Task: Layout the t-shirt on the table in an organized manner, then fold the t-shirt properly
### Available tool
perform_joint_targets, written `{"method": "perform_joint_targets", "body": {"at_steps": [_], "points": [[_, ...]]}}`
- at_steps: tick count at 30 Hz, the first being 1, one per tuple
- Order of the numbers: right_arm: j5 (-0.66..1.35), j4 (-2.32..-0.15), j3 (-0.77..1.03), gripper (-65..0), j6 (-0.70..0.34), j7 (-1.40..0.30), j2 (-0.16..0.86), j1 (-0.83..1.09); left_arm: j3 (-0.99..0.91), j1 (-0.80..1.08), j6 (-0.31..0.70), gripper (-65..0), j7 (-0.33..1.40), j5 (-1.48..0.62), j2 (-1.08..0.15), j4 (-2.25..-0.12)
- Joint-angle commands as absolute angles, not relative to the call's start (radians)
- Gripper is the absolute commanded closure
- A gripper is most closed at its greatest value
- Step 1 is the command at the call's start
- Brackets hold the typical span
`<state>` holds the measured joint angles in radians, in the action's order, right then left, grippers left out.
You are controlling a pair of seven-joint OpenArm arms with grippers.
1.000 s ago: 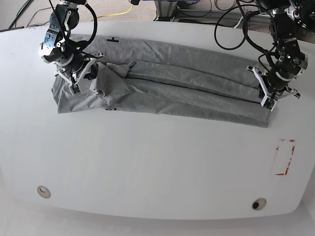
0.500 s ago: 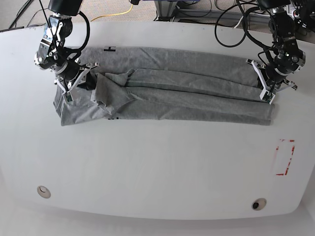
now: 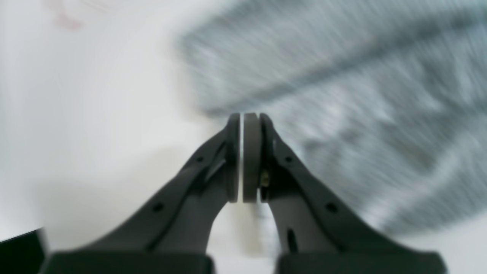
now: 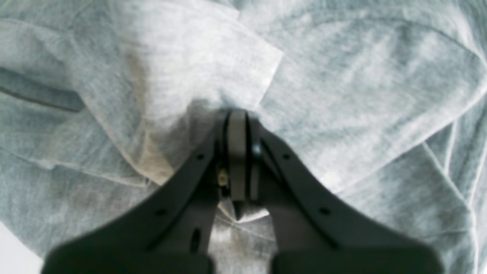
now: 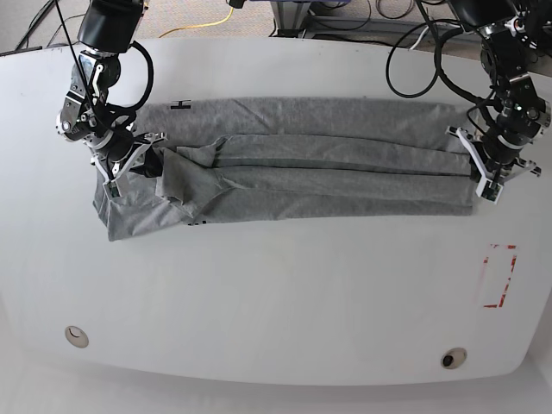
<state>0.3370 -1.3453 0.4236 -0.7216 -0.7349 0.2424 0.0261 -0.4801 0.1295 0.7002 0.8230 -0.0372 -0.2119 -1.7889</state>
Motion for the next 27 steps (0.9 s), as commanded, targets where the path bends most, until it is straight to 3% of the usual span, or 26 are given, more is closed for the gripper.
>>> {"method": "perform_joint_targets", "body": {"at_steps": [1, 3, 7, 12, 19, 27], "points": [[0.280, -1.346, 0.426, -1.3, -0.698, -0.777, 0.255, 0.030, -0.521, 0.094, 0.698, -3.6, 0.816, -0.044, -0.225, -1.807], [0.280, -1.346, 0.426, -1.3, -0.698, -0.777, 0.254, 0.030, -0.547, 0.074, 0.698, -10.3, 0.816, -0.044, -0.225, -1.805], [0.280, -1.345, 0.426, -1.3, -0.698, -0.777, 0.254, 0.030, -0.605, 0.018, 0.698, -37.9, 0.866, -0.044, -0.220, -1.794], [0.280, -1.345, 0.426, -1.3, -0.698, -0.777, 0.252, 0.030, -0.680, -0.047, 0.698, -63.1, 0.964, -0.079, -0.208, -1.758], [0.280, -1.345, 0.426, -1.3, -0.698, -0.777, 0.252, 0.030, -0.743, -0.107, 0.698, -65.0, 1.059, -0.200, -0.243, -1.612], [0.280, -1.345, 0.426, -1.3, -0.698, -0.777, 0.251, 0.030, -0.648, -0.113, 0.698, -65.0, 1.059, -0.346, -0.308, -1.362]]}}
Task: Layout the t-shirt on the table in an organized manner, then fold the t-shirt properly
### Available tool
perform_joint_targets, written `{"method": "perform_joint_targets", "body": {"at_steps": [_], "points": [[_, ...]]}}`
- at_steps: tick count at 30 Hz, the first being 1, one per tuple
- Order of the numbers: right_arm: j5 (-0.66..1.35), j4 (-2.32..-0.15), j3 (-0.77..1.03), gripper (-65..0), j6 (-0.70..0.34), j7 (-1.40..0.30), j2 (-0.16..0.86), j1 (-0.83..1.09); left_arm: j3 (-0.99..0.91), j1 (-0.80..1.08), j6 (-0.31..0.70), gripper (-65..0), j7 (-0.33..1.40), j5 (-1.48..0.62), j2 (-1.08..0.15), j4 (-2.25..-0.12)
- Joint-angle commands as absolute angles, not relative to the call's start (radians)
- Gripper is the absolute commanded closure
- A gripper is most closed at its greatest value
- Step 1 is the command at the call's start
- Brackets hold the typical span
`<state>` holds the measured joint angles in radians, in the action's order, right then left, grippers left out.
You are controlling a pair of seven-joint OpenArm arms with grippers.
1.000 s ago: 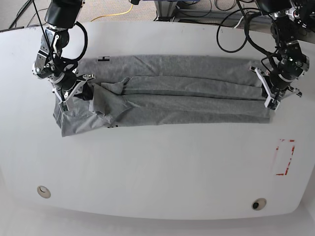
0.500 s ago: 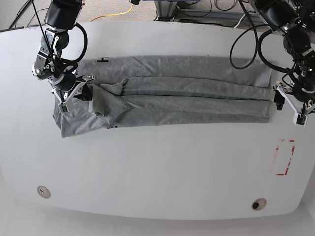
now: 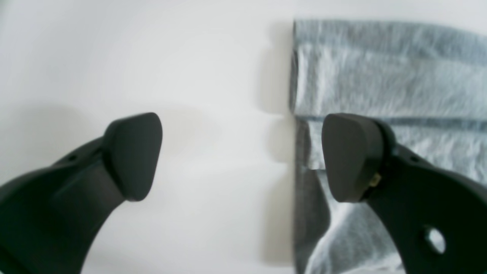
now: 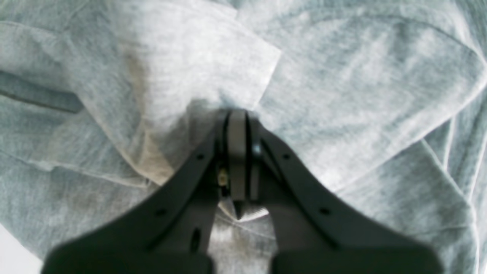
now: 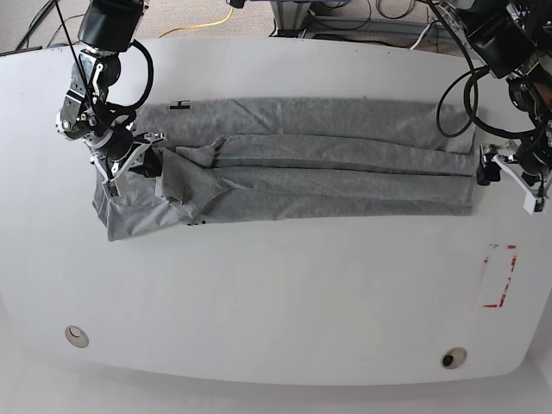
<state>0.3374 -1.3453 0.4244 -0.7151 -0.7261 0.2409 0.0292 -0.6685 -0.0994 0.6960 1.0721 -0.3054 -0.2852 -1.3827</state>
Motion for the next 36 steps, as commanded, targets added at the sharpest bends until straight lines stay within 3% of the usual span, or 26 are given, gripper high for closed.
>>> {"method": "perform_joint_targets", "body": {"at_steps": [1, 26, 36], "points": [[0.280, -1.345, 0.426, -1.3, -0.698, -0.777, 0.251, 0.030, -0.636, -0.113, 0.698, -65.0, 1.059, -0.358, -0.308, -1.351], [0.282, -1.345, 0.426, -1.3, -0.698, -0.777, 0.249, 0.030, -0.429, -0.058, 0.698, -65.0, 1.059, -0.384, -0.283, -1.339], [0.282, -1.345, 0.426, -1.3, -0.698, -0.777, 0.249, 0.030, -0.427, -0.058, 0.698, -38.6, 1.063, -0.384, -0.271, -1.340]]}}
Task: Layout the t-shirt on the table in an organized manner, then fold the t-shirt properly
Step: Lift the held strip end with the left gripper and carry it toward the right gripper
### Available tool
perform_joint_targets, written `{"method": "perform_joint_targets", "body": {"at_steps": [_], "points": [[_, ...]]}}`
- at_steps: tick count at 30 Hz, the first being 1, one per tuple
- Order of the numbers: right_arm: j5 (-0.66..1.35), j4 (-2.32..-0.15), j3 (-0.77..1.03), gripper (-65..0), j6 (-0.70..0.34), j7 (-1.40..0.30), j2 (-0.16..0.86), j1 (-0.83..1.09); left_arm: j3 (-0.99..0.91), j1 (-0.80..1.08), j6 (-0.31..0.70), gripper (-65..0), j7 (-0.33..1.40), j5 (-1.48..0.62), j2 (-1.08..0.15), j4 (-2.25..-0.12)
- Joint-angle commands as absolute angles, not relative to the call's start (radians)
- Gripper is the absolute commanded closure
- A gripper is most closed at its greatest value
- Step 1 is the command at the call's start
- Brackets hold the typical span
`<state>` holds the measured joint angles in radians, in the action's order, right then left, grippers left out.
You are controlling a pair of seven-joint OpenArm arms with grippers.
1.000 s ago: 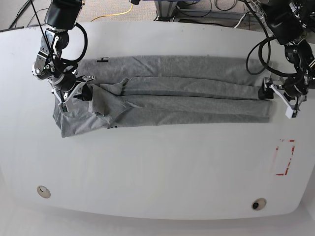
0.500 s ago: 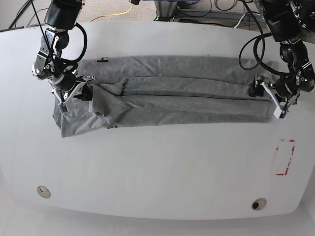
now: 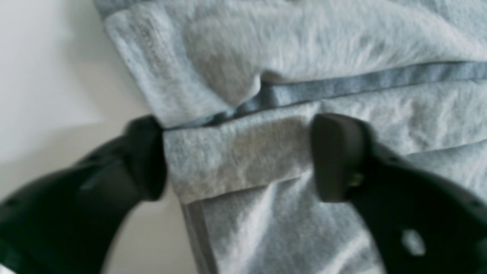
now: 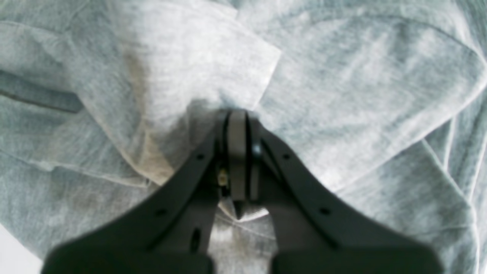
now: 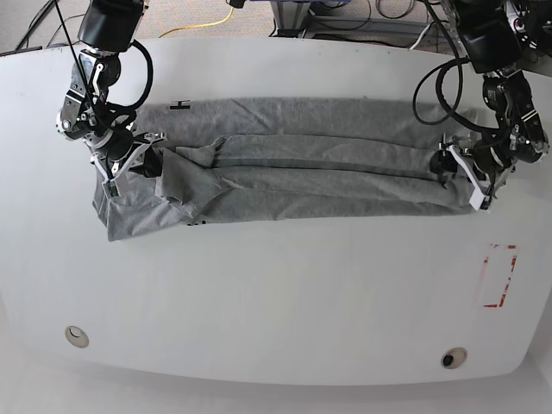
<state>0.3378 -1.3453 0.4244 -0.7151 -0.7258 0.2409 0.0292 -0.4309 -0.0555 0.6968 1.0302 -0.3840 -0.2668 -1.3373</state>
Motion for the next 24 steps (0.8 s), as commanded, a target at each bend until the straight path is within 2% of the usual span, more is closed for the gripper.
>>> {"method": "perform_joint_targets", "body": {"at_steps": [1, 7, 14, 19, 24], "points": [[0.282, -1.345, 0.426, -1.3, -0.698, -0.777, 0.249, 0.030, -0.427, -0.058, 0.698, -36.3, 1.063, -0.384, -0.271, -1.340], [0.283, -1.343, 0.427, -1.3, -0.698, -0.777, 0.249, 0.030, -0.427, -0.058, 0.698, -18.3, 1.063, -0.380, -0.271, -1.340], [0.283, -1.343, 0.427, -1.3, -0.698, -0.777, 0.249, 0.030, -0.427, -0.058, 0.698, -0.4, 1.063, -0.378, -0.272, -1.342], [0.283, -1.343, 0.427, -1.3, -0.698, -0.777, 0.248, 0.030, -0.429, -0.058, 0.698, -0.8, 1.063, -0.380, -0.275, -1.348], [0.283, -1.343, 0.427, -1.3, -0.698, -0.777, 0.248, 0.030, -0.432, -0.042, 0.698, 0.0, 1.063, -0.378, -0.275, -1.448]]}}
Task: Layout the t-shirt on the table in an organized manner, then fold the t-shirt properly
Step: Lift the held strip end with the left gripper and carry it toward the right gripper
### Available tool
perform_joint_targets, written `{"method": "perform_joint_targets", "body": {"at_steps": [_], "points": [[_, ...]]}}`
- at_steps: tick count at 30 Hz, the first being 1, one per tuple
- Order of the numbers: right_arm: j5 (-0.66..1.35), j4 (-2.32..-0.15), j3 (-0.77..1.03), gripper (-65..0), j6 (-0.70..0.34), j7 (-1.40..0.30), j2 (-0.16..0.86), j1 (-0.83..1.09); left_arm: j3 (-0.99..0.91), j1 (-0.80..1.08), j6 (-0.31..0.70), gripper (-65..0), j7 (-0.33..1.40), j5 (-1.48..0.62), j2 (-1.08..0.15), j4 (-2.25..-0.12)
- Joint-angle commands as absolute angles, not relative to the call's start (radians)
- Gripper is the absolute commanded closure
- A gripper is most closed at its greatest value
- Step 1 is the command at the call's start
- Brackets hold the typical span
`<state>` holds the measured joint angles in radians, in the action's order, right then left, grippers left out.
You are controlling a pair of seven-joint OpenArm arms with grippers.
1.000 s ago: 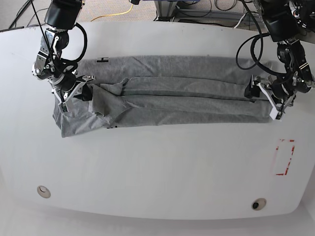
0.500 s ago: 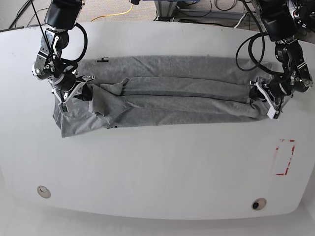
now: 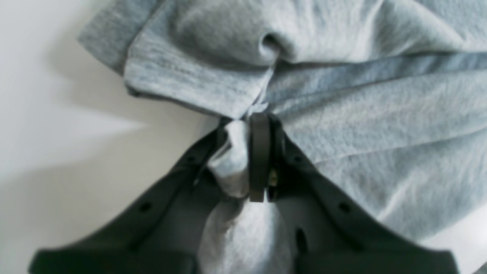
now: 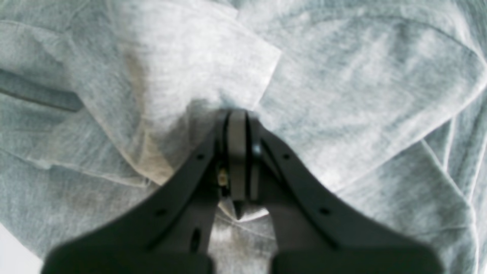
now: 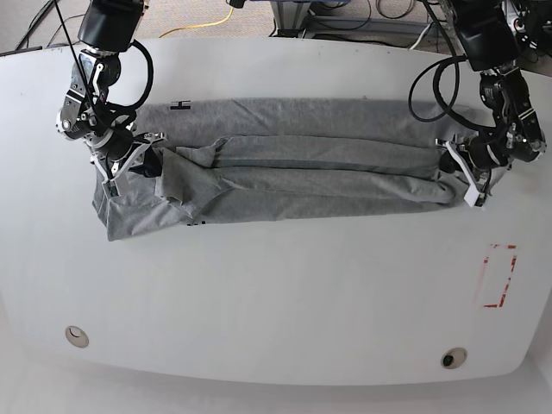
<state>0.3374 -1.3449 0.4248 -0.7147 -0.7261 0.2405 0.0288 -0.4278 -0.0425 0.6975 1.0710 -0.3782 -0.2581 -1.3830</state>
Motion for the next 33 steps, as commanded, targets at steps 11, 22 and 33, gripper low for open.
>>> {"method": "perform_joint_targets", "body": {"at_steps": [11, 22, 33], "points": [[0.283, -1.343, 0.429, -1.3, -0.698, -0.777, 0.248, 0.030, -0.432, 0.016, 0.698, 0.0, 1.199, -0.381, -0.277, -1.735], [0.285, -1.343, 0.429, -1.3, -0.698, -0.777, 0.239, 0.030, -0.426, 0.012, 0.698, 0.0, 1.346, -0.386, -0.220, -1.891], [0.283, -1.343, 0.429, -1.3, -0.698, -0.777, 0.228, 0.030, -0.254, -0.002, 0.698, 0.0, 1.353, -0.386, -0.151, -1.913]]}}
